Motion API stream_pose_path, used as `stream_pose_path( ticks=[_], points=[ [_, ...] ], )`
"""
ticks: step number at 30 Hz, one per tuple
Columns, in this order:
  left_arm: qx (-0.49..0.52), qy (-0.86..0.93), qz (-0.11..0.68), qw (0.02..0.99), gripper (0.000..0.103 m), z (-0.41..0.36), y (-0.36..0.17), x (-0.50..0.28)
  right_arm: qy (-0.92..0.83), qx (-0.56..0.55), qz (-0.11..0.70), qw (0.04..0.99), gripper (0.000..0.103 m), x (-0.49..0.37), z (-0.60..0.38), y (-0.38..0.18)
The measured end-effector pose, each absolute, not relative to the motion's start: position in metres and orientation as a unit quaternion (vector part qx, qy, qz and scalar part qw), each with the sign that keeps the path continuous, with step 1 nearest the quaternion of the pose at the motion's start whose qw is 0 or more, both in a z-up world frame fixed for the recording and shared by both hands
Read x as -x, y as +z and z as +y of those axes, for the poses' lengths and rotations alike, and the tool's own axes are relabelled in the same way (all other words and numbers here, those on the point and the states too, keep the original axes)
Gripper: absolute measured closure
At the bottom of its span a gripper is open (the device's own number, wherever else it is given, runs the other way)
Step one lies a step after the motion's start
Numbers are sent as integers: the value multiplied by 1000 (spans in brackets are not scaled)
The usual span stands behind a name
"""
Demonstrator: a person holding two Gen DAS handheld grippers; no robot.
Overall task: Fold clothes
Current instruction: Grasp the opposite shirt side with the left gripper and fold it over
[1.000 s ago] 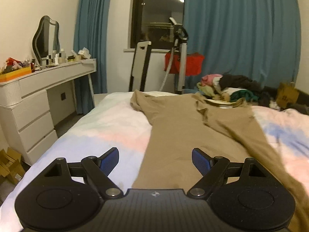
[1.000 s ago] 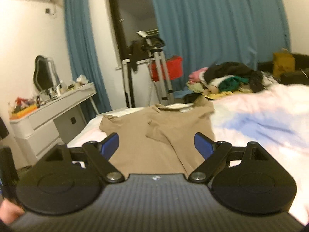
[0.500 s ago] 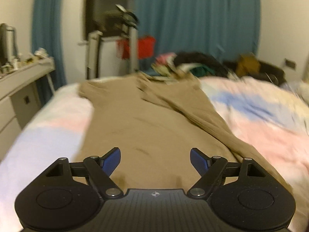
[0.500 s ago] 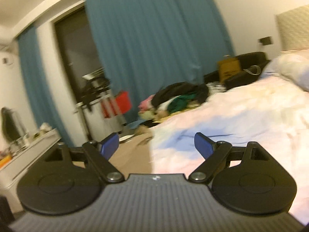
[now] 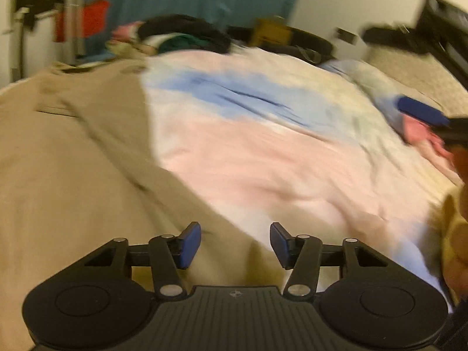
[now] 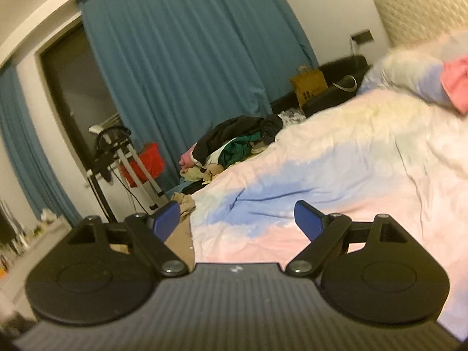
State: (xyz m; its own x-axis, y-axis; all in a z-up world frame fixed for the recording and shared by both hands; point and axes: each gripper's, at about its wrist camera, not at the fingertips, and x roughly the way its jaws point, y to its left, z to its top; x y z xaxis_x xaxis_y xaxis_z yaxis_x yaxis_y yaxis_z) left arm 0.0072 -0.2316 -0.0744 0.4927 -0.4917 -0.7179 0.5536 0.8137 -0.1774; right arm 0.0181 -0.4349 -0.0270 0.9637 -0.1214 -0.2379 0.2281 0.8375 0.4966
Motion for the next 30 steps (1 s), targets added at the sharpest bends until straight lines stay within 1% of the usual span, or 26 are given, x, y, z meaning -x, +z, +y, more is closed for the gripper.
stream_pose_path(
  ticks=[6,8,9,10,11,16,20,23,27,30],
  points=[
    [-87,-315,425,844,54,-263,-115,-2,-83,-294,108,946,16,-26,-442,-35],
    [-97,-312,420,846,61,-265,-123,-1,-80,-291,113,947,16,-28,-442,-37],
    [-96,-310,418,849,72,-264,-125,-1,-81,-292,114,946,16,-28,-442,-38],
    [-89,-305,417,851,87,-263,-126,-2,-82,-292,115,946,16,-28,-442,-38],
    [-79,-301,418,853,92,-258,-125,-4,-82,-293,116,945,16,-29,-442,-38],
    [-11,-300,407,863,95,-222,-93,-1,-77,-301,124,943,16,-31,-441,-41],
    [57,-304,393,866,94,-176,-58,11,-72,-294,122,945,17,-31,-436,-39],
    [90,-293,384,871,94,-137,-39,25,-73,-283,113,950,17,-29,-430,-35],
    [151,-252,385,875,95,-81,-29,44,-59,-263,116,956,16,-30,-419,-31],
    [204,-217,417,859,95,-47,-39,46,-49,-249,125,959,17,-33,-406,-30]
  ],
)
